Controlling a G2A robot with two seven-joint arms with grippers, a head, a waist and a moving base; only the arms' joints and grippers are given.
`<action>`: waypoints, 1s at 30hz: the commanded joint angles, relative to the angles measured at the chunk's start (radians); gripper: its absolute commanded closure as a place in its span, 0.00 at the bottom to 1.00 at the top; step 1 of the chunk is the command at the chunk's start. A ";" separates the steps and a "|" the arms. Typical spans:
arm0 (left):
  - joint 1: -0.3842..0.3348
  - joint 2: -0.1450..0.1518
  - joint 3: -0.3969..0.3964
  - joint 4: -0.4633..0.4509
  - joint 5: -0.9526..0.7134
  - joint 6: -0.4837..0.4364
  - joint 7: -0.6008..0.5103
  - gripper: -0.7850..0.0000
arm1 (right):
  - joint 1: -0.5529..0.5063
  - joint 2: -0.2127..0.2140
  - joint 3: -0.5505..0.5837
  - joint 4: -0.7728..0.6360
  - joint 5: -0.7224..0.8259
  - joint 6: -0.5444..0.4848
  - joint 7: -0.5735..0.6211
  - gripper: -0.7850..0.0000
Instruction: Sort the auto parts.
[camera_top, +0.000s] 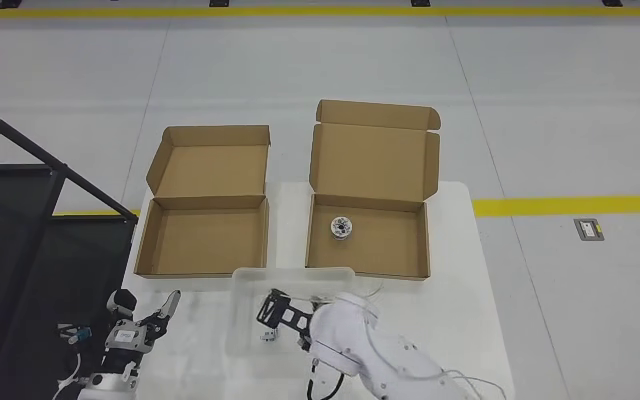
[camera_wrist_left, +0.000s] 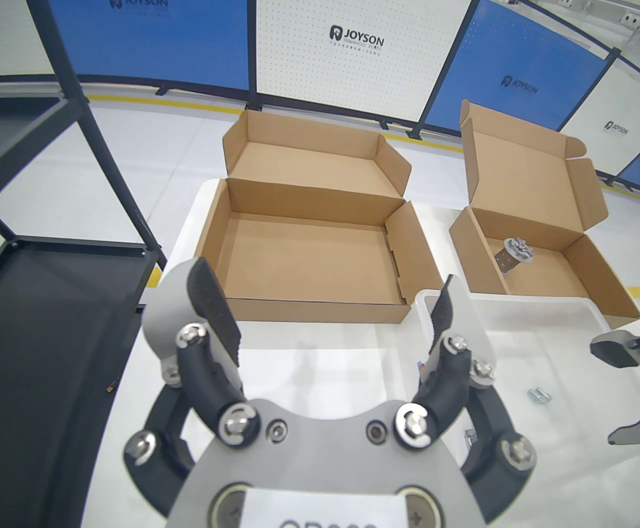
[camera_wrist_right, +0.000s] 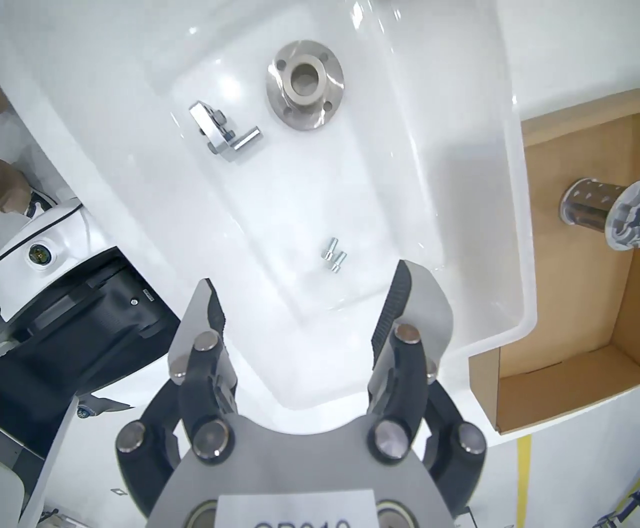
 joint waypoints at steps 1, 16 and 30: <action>0.000 0.000 0.000 0.000 0.000 0.000 0.000 0.00 | 0.010 -0.006 -0.005 0.036 0.005 0.003 0.003 0.17; 0.000 0.000 0.000 0.000 0.000 0.000 0.000 0.00 | 0.004 -0.033 -0.024 0.174 -0.114 0.096 -0.054 0.51; 0.000 0.000 0.000 0.000 0.000 0.000 0.000 0.00 | -0.004 -0.048 0.011 0.256 -0.125 0.102 -0.093 0.55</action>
